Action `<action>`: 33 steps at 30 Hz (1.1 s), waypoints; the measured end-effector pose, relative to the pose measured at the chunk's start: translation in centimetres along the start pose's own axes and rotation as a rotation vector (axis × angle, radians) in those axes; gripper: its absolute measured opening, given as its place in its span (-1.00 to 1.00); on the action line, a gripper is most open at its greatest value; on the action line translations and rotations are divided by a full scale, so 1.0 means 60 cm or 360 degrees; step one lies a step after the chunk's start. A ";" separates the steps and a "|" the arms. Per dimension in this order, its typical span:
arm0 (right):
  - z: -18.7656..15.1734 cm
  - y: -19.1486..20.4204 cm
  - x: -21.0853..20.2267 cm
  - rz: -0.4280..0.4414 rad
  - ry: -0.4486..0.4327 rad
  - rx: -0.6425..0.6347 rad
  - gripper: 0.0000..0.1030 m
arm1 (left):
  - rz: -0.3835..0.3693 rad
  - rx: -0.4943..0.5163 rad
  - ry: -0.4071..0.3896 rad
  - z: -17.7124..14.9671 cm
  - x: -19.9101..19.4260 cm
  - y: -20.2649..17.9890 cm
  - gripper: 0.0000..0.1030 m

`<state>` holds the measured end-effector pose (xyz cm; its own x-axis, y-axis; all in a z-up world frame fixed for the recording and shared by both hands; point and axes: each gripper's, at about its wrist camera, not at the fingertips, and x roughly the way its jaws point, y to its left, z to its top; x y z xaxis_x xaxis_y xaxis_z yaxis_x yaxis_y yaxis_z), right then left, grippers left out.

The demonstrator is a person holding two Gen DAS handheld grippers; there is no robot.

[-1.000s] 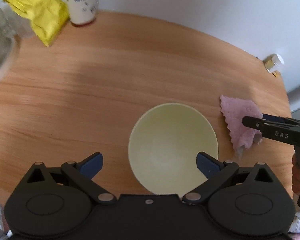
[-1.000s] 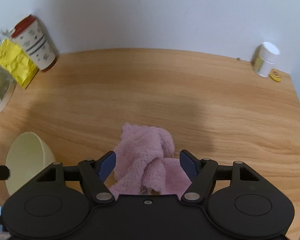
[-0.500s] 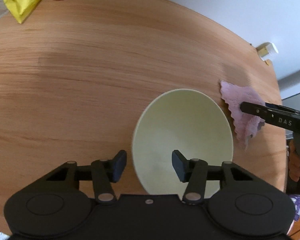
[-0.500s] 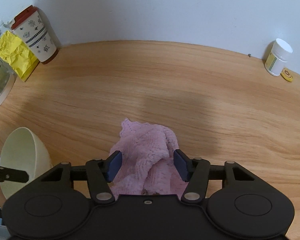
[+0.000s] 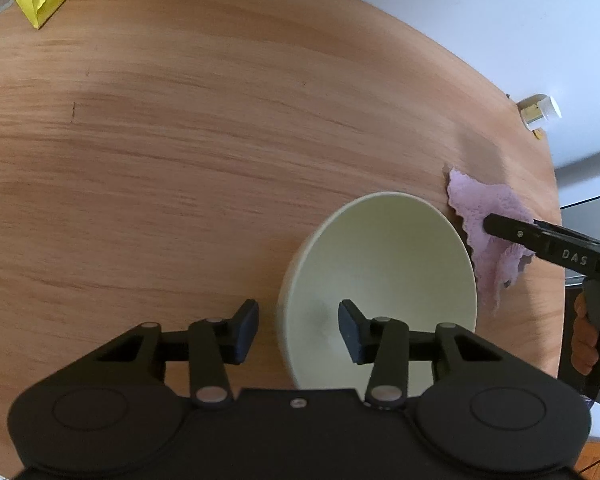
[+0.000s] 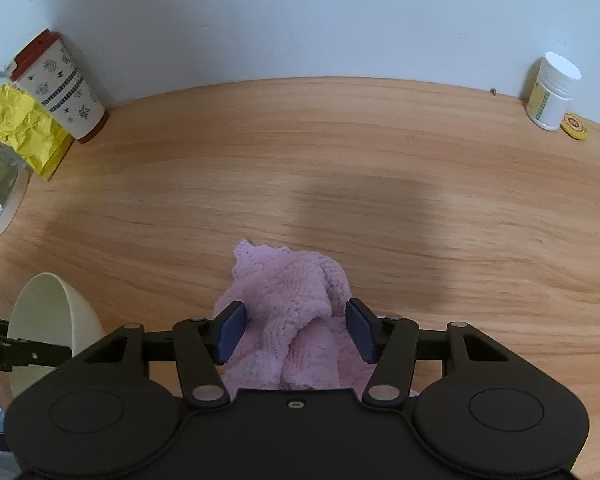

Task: Clean bowl
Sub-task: 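Grasp the pink cloth with the right tool while the left tool grasps the bowl rim, then lift the bowl by its rim with the left tool while the right tool lifts the cloth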

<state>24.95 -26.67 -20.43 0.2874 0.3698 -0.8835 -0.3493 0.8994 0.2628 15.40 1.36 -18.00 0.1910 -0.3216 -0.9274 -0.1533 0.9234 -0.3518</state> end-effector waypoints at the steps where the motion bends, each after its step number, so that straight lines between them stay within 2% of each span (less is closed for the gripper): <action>1: -0.001 0.002 0.001 -0.0009 0.0006 -0.0009 0.18 | -0.0004 -0.0003 0.0002 0.000 0.000 0.001 -0.16; 6: -0.003 0.016 0.007 -0.0073 0.0044 -0.0091 0.18 | -0.0061 -0.0032 0.0022 -0.003 0.002 0.002 -0.19; 8: -0.004 0.021 0.008 -0.0093 0.0045 -0.0124 0.18 | -0.0088 -0.0045 0.0032 -0.003 0.004 0.003 -0.48; 14: -0.009 0.033 0.018 -0.0170 0.0091 -0.0176 0.18 | -0.0081 -0.0094 0.0005 0.003 0.007 0.003 -0.71; 19: -0.009 0.033 0.022 -0.0168 0.0103 -0.0231 -0.06 | -0.0133 -0.0165 -0.0037 0.002 0.006 0.012 -0.80; 22: -0.006 0.027 0.020 -0.0145 0.0116 -0.0215 -0.29 | -0.0202 -0.0282 -0.0020 0.002 0.006 0.027 -0.79; 25: -0.004 0.014 0.012 -0.0098 0.0122 -0.0140 -0.43 | -0.0209 -0.0328 -0.0044 -0.002 0.003 0.036 -0.79; 30: -0.007 0.000 0.002 -0.0032 0.0123 -0.0037 -0.50 | -0.0260 -0.0463 -0.0055 -0.004 -0.002 0.051 -0.70; 32: -0.006 -0.001 -0.014 0.0013 0.0086 -0.0005 -0.50 | -0.0269 -0.0506 -0.0075 -0.004 -0.006 0.055 -0.69; 33: -0.007 0.001 -0.025 0.0042 0.0061 0.0008 -0.50 | -0.0294 -0.0576 -0.0083 -0.004 -0.008 0.062 -0.69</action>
